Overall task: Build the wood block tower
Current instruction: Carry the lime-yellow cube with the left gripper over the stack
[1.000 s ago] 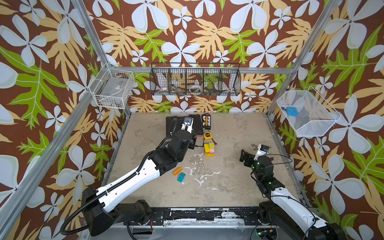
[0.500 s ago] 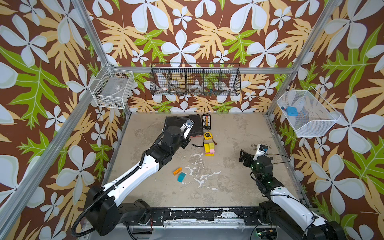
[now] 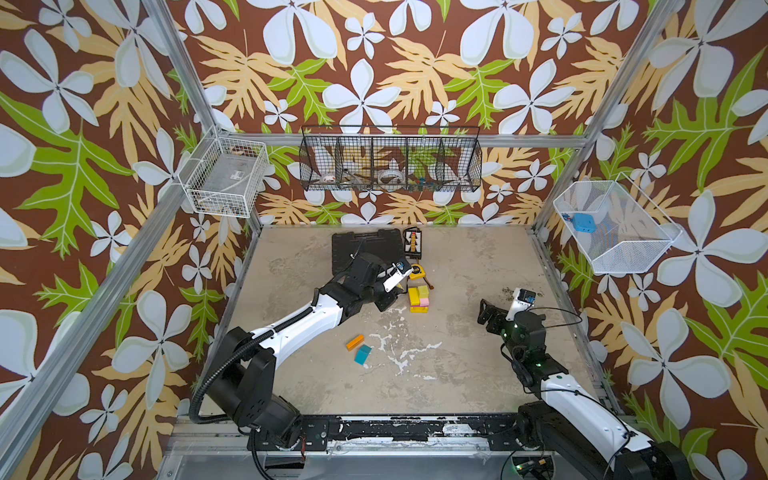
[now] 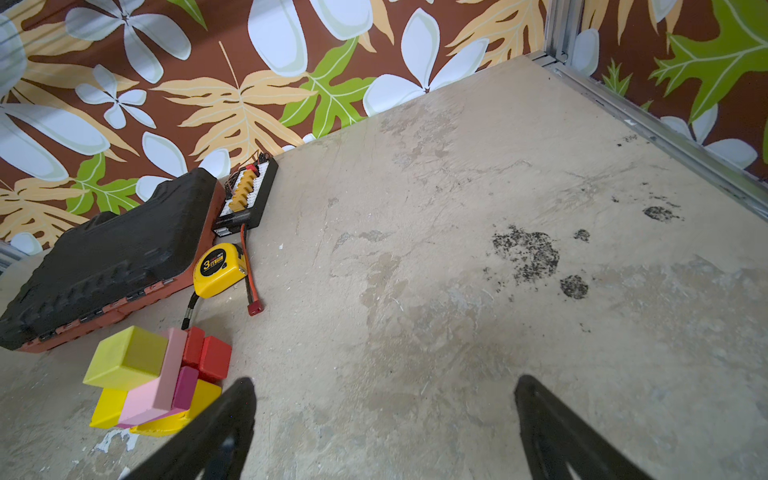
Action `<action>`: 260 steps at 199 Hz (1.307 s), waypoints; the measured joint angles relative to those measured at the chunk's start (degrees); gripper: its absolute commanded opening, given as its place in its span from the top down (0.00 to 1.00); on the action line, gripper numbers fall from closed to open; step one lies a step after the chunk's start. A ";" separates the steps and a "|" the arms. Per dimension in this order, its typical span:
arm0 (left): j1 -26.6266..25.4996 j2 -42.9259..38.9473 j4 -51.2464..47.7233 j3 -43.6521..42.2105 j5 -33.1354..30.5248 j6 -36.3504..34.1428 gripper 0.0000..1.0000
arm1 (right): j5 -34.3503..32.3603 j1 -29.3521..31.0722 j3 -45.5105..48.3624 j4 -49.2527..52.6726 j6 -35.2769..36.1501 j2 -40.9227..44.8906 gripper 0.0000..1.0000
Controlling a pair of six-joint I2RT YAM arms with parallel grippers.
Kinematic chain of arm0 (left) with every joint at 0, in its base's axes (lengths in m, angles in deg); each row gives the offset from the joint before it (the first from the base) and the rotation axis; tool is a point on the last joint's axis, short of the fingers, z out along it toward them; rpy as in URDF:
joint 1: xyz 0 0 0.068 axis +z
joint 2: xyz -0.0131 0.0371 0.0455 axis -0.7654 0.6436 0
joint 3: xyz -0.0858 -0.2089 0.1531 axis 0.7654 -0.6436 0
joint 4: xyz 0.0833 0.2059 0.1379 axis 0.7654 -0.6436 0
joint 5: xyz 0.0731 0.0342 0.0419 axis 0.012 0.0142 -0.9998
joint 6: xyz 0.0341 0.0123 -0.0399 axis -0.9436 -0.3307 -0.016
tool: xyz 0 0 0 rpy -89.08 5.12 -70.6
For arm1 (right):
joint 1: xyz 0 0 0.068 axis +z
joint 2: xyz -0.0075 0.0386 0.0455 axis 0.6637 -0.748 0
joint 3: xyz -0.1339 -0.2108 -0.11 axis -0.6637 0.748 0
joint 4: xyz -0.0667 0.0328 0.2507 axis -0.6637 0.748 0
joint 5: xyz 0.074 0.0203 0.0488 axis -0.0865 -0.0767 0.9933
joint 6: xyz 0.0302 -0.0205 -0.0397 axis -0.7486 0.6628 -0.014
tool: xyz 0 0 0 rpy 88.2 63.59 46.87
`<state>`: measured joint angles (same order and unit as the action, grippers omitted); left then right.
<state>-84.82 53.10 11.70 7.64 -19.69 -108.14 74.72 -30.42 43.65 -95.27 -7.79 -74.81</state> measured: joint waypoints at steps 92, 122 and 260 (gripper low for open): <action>0.00 12.17 -9.92 12.83 5.33 -4.48 1.00 | 0.48 0.04 -0.42 -0.39 0.20 -1.18 0.04; 0.00 17.00 -14.23 18.01 4.92 -8.00 1.00 | 0.48 0.04 -0.59 -0.44 0.22 -1.46 0.04; 0.00 29.38 -29.46 35.04 8.37 -16.17 1.00 | 0.48 0.04 -0.76 -0.59 0.22 -2.58 0.04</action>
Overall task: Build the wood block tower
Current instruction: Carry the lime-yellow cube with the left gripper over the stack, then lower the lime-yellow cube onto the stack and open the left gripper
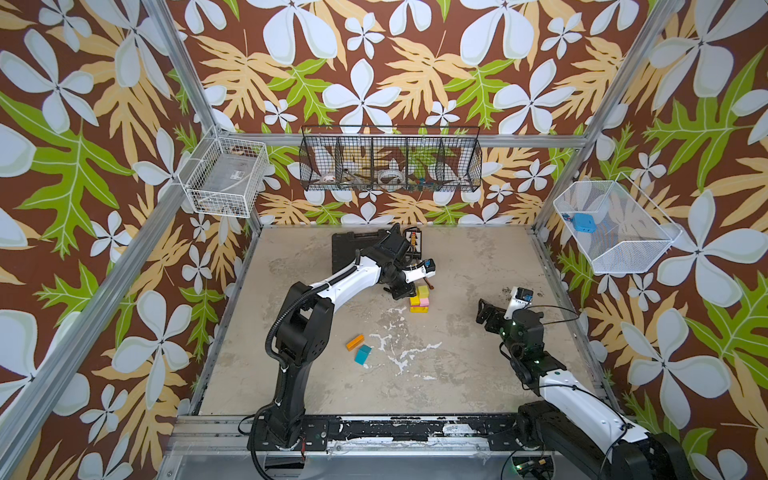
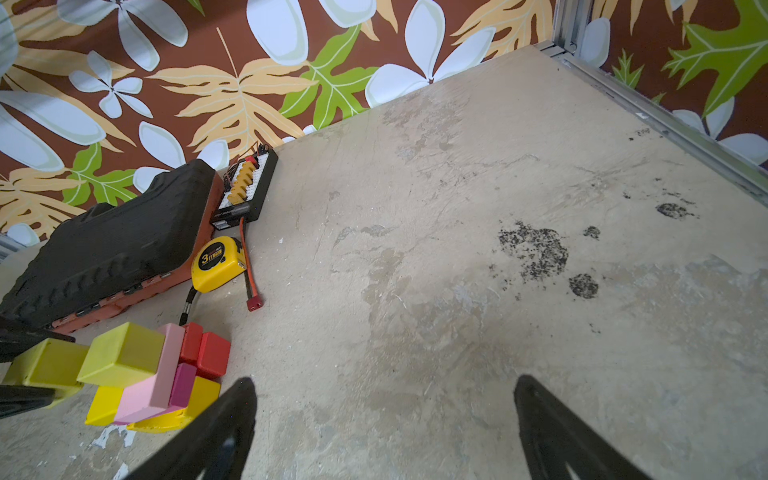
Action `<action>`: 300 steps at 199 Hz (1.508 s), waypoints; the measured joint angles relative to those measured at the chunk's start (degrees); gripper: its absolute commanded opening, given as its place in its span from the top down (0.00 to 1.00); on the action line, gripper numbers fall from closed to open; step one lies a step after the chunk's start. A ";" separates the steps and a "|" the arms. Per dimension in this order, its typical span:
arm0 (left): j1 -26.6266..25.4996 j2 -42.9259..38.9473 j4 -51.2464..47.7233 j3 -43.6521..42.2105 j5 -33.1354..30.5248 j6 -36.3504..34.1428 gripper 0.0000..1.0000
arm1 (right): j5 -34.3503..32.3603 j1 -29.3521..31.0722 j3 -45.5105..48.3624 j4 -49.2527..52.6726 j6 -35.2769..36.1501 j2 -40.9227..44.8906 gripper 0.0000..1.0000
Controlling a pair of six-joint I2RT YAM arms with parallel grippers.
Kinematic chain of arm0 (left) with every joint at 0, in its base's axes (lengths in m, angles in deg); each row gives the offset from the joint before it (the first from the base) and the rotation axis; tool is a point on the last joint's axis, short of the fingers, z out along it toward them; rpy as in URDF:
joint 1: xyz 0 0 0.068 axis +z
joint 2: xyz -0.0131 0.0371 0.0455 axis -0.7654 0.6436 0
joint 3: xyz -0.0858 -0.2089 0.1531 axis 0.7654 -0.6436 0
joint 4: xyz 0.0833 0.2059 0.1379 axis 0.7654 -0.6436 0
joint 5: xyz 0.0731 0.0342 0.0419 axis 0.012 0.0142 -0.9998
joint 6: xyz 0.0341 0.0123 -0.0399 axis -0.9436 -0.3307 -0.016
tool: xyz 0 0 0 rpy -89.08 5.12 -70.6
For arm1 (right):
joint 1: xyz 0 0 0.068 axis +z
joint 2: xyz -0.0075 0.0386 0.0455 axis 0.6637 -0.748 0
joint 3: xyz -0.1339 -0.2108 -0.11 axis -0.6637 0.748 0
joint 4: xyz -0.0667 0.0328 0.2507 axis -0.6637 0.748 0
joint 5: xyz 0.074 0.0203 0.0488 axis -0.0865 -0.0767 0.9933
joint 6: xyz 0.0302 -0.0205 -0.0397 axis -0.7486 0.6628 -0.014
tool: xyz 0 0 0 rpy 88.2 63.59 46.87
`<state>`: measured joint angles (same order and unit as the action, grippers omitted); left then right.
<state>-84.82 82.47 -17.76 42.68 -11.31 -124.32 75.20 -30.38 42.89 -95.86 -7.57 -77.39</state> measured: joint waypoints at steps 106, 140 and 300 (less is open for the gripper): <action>0.00 3.85 -3.76 5.22 0.55 -0.20 1.00 | 0.09 0.00 -0.50 -0.04 0.00 -0.61 0.04; 0.00 4.92 -4.31 6.16 0.66 -0.17 1.00 | 0.11 0.00 -0.52 -0.04 0.00 -0.79 0.04; -0.15 6.32 -6.08 8.39 0.61 -0.17 0.93 | 0.33 0.00 -0.74 -0.11 0.37 -1.14 0.04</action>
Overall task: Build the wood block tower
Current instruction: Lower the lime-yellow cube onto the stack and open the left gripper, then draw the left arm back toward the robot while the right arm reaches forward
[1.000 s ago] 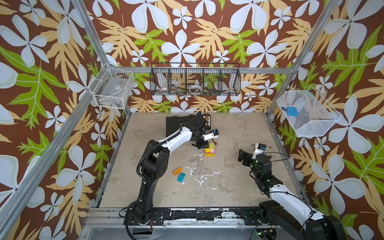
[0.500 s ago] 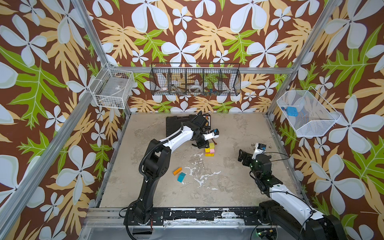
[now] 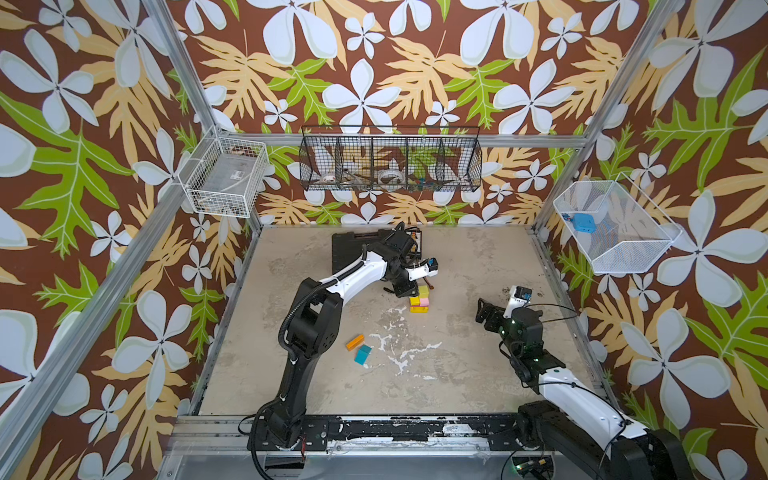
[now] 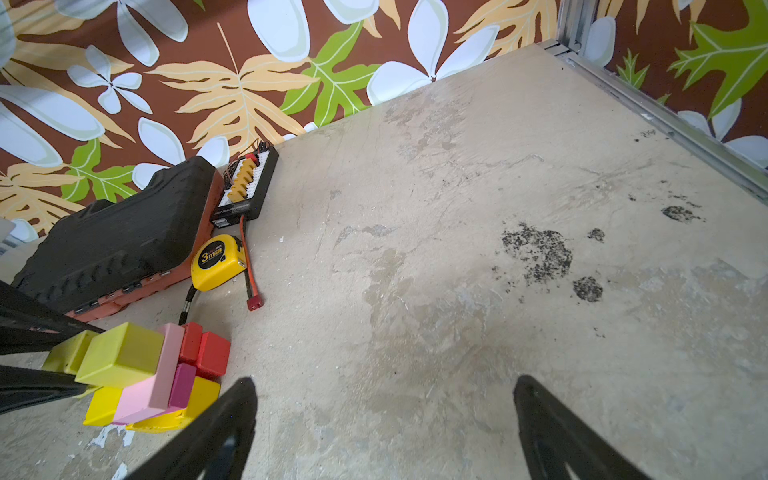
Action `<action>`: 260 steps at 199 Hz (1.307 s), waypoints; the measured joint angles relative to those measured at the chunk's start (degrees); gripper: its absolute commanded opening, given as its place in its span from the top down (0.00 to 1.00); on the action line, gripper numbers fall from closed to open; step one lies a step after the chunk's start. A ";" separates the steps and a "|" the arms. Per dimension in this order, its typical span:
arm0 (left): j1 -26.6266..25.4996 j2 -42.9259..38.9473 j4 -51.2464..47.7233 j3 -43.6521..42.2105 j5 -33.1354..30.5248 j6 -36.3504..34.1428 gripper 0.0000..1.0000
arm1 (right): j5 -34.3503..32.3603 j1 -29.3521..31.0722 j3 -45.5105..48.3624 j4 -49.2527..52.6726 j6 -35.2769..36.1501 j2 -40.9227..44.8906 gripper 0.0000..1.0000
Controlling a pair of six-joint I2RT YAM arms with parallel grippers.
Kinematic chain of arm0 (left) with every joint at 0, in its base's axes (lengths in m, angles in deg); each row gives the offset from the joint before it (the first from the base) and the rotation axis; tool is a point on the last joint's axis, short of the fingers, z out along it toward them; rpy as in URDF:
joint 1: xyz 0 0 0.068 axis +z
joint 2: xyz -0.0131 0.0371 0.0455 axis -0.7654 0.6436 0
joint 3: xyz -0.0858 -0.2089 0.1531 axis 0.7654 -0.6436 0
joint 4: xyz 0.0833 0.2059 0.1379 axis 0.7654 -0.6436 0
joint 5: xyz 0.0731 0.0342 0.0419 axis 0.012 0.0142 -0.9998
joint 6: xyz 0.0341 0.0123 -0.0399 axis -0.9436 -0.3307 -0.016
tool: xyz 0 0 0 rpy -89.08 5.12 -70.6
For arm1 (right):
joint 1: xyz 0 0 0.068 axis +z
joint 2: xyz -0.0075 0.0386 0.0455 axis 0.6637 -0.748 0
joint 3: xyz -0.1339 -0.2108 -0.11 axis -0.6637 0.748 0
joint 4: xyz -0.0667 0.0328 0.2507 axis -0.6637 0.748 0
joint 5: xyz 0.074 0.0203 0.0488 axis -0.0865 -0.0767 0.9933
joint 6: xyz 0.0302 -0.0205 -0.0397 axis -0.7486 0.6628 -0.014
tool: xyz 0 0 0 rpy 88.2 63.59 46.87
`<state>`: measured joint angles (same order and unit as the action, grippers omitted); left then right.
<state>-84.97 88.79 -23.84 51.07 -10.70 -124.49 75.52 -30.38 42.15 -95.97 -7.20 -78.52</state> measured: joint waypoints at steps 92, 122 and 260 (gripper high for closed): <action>-0.70 0.55 0.02 0.24 -0.57 0.02 0.81 | 0.00 0.00 0.00 0.00 0.00 -0.35 0.04; -0.70 0.55 0.04 0.24 -0.59 -0.02 0.00 | 0.02 0.00 0.00 0.00 0.02 -0.39 0.04; -0.70 -22.51 10.99 -16.90 0.85 7.87 0.00 | 0.02 0.00 -0.52 -0.09 0.02 -1.36 0.04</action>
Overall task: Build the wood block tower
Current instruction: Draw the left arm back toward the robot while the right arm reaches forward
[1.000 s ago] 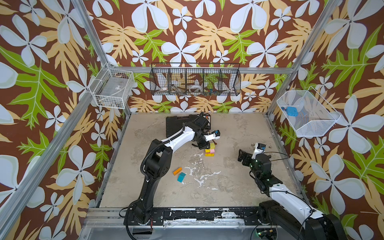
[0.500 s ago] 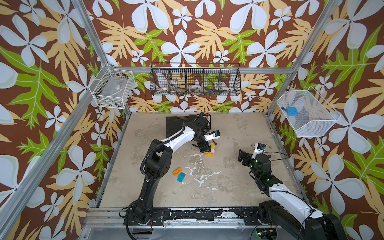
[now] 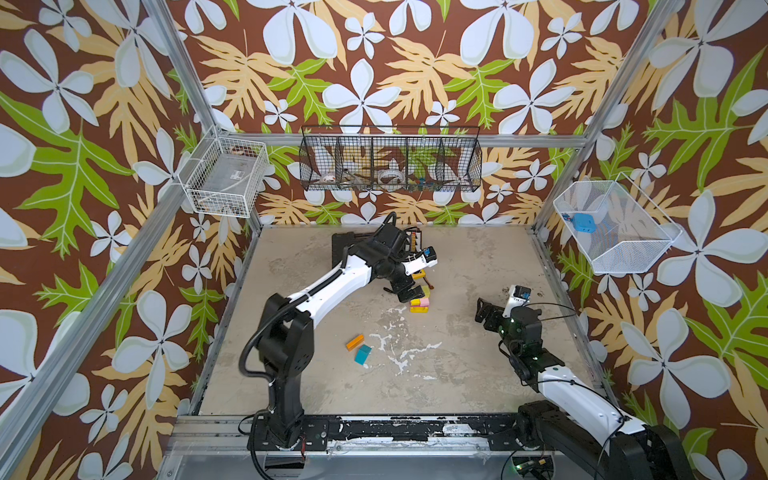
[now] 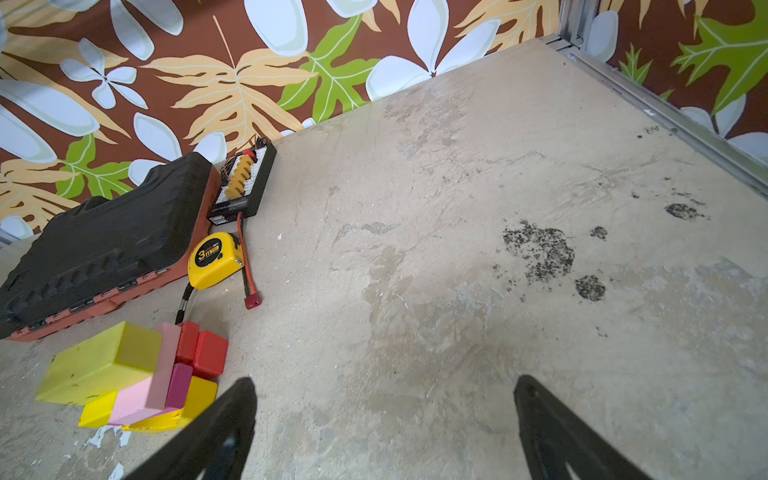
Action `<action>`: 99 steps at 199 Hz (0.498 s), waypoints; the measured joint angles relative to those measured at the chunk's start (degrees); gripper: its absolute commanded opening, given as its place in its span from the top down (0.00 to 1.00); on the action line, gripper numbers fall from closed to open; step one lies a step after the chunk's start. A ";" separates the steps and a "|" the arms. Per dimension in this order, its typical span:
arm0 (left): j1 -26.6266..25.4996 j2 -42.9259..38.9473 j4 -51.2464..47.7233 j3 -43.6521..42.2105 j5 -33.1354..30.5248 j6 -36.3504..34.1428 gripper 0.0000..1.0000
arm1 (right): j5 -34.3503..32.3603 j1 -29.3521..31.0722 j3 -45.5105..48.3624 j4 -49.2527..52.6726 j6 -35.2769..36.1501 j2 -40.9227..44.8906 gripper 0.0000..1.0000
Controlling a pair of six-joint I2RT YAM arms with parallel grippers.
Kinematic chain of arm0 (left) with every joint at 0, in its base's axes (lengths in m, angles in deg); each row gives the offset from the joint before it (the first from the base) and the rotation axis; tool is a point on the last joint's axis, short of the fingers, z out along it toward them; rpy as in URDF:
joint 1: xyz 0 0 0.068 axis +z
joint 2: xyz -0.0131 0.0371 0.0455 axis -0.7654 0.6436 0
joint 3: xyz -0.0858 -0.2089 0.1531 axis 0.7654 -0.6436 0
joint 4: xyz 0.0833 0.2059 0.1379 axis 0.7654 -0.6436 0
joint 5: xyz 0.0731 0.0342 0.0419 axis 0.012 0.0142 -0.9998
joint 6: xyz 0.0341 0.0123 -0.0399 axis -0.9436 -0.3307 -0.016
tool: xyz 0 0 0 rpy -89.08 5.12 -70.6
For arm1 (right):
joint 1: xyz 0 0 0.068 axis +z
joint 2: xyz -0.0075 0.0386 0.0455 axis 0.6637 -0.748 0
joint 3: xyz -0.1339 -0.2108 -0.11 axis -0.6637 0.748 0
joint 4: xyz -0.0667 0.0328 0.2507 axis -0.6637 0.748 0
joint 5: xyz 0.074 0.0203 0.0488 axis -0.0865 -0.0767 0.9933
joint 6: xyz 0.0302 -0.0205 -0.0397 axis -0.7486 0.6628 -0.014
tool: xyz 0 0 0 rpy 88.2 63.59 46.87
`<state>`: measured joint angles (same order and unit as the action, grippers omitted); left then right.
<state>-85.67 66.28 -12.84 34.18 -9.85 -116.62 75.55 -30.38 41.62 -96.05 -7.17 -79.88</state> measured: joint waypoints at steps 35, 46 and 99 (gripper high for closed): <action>0.87 -29.88 25.64 -32.41 -14.58 18.67 0.00 | 0.00 0.13 -0.22 -0.02 0.00 -0.33 0.03; 1.70 -39.98 33.20 -42.97 -23.32 26.27 0.00 | 0.00 0.31 -0.22 -0.02 0.02 -0.33 0.03; 4.52 -72.59 44.74 -73.44 -49.92 49.00 0.00 | 1.88 2.45 -1.20 1.62 0.15 2.64 0.01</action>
<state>-81.14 -6.31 31.90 -39.26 -59.77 -67.62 77.43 -27.93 40.42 -94.44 -7.02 -77.23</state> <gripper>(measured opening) 0.996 0.985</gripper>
